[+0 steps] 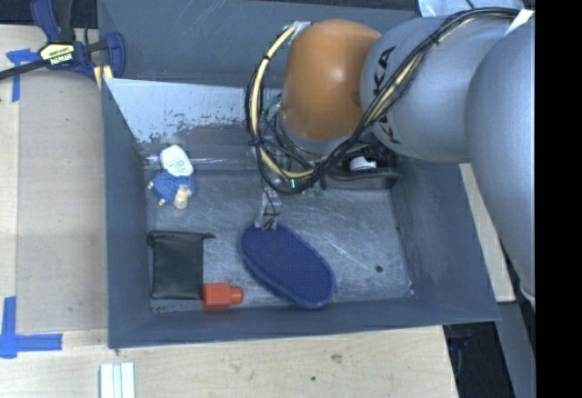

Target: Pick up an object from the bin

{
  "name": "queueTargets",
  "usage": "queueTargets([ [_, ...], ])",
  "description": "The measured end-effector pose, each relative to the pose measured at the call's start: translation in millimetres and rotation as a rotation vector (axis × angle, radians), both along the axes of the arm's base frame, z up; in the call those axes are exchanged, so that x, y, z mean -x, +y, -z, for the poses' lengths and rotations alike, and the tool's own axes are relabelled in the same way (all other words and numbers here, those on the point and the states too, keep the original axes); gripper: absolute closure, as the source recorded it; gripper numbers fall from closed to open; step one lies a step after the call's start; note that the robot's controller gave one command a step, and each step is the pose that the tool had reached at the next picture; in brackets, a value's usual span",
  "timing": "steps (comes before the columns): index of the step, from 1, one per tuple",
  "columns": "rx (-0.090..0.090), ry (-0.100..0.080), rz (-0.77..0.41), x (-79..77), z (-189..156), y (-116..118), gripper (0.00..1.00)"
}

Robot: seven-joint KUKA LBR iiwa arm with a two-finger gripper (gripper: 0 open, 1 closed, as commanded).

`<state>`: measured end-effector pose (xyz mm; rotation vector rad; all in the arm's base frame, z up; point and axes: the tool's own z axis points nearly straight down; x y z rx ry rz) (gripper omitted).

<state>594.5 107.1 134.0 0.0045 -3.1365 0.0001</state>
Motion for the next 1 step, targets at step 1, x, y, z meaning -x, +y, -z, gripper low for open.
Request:
queueTargets([
  [1, -0.003, -0.006, -0.483, 71.7, 65.0, 75.7, 0.0],
])
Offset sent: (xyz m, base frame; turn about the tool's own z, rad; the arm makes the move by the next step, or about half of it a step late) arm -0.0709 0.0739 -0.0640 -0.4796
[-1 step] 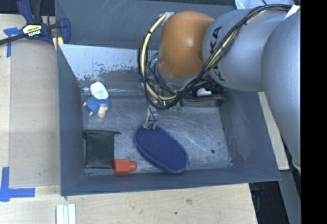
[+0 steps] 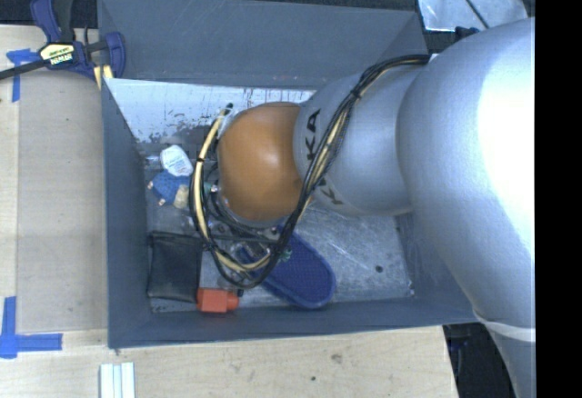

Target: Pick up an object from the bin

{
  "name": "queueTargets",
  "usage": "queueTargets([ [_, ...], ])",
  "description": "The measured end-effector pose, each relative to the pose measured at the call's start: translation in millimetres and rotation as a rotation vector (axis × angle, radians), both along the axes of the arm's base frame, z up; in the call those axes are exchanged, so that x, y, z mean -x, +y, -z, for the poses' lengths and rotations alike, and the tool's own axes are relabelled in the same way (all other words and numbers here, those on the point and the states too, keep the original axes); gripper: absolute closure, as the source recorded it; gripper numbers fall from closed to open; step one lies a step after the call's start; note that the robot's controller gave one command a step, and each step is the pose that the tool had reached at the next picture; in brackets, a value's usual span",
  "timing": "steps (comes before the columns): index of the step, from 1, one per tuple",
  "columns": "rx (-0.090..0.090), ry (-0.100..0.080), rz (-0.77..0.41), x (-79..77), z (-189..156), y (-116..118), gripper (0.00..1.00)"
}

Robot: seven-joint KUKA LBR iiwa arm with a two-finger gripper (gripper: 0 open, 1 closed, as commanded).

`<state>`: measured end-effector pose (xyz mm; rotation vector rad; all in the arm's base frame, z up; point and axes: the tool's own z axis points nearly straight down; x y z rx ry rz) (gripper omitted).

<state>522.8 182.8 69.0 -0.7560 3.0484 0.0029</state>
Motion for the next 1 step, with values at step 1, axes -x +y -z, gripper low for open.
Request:
queueTargets([
  [1, 0.0, -0.003, 0.007, -1.9, -1.6, -1.9, 1.0],
])
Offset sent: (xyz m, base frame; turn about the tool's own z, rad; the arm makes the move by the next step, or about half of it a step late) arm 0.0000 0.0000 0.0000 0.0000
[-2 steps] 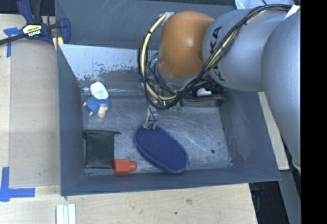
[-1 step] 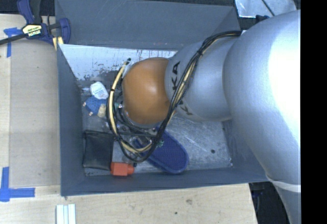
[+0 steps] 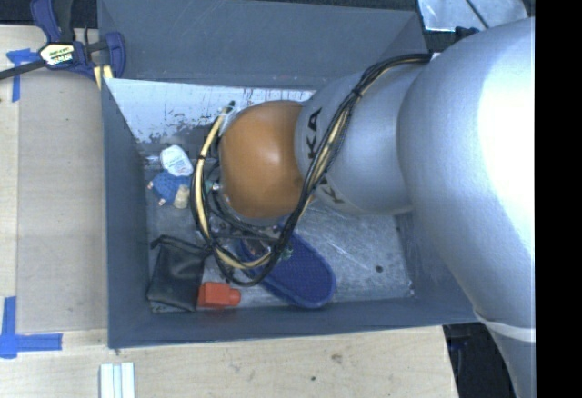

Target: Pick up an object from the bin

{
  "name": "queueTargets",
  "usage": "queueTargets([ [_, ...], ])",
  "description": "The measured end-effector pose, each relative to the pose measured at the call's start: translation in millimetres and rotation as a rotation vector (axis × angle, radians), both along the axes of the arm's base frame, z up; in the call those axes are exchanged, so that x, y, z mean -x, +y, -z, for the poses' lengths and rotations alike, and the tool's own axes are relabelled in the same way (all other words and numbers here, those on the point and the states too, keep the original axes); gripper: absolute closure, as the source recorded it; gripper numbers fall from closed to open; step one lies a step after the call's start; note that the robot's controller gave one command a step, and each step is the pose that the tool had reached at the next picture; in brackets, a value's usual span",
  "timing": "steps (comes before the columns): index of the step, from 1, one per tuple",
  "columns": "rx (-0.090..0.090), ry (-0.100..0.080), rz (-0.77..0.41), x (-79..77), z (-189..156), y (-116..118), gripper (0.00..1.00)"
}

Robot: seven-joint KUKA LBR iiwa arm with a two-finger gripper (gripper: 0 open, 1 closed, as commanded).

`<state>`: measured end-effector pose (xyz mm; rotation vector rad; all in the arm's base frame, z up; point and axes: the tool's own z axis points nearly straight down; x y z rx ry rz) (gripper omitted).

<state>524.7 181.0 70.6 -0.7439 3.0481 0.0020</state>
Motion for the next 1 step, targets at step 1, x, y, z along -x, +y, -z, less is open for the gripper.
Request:
queueTargets([
  [1, 0.0, -0.008, 0.051, 9.3, -159.1, -35.8, 1.0],
])
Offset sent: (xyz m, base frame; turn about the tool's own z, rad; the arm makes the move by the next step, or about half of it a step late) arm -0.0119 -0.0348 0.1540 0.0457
